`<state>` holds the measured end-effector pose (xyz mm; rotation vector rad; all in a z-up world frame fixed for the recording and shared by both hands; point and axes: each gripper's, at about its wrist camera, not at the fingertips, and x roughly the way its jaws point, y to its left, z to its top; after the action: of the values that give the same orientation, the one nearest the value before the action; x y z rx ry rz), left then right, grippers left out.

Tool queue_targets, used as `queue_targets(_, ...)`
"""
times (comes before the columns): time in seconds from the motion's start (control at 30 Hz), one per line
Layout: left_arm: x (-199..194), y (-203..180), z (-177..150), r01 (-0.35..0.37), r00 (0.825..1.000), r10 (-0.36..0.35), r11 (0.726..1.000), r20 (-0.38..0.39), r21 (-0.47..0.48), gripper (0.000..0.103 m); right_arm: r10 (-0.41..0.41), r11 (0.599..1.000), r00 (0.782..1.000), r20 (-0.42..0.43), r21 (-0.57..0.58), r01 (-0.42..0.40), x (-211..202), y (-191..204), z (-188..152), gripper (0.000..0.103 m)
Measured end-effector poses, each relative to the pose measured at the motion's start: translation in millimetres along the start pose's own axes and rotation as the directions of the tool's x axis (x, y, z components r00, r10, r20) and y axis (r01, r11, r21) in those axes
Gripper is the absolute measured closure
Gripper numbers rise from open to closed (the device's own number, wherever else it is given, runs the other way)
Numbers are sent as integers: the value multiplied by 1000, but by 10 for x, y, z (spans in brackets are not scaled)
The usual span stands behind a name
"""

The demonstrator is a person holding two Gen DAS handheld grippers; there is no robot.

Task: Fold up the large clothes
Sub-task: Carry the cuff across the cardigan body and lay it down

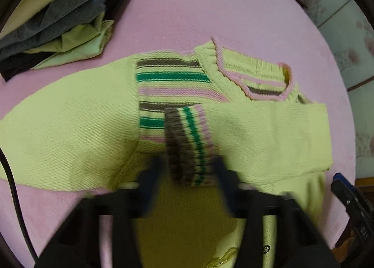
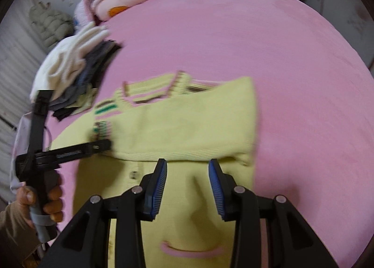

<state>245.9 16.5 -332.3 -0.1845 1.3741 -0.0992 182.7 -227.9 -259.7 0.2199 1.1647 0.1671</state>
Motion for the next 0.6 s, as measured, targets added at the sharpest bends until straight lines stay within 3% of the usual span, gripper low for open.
queue_targets(0.17, -83, -155, 25, -62, 998, 62, 998, 32, 2, 94, -123, 992, 992, 10, 5, 123, 18, -287, -86, 66)
queue_targets(0.4, -297, -160, 105, -30, 994, 33, 999, 107, -35, 96, -149, 986, 989, -12, -78, 147, 245, -334, -80, 66)
queue_targets(0.6, -448, -122, 206, -61, 981, 72, 996, 177, -67, 97, -179, 980, 983, 28, -86, 181, 370, -256, 45, 66)
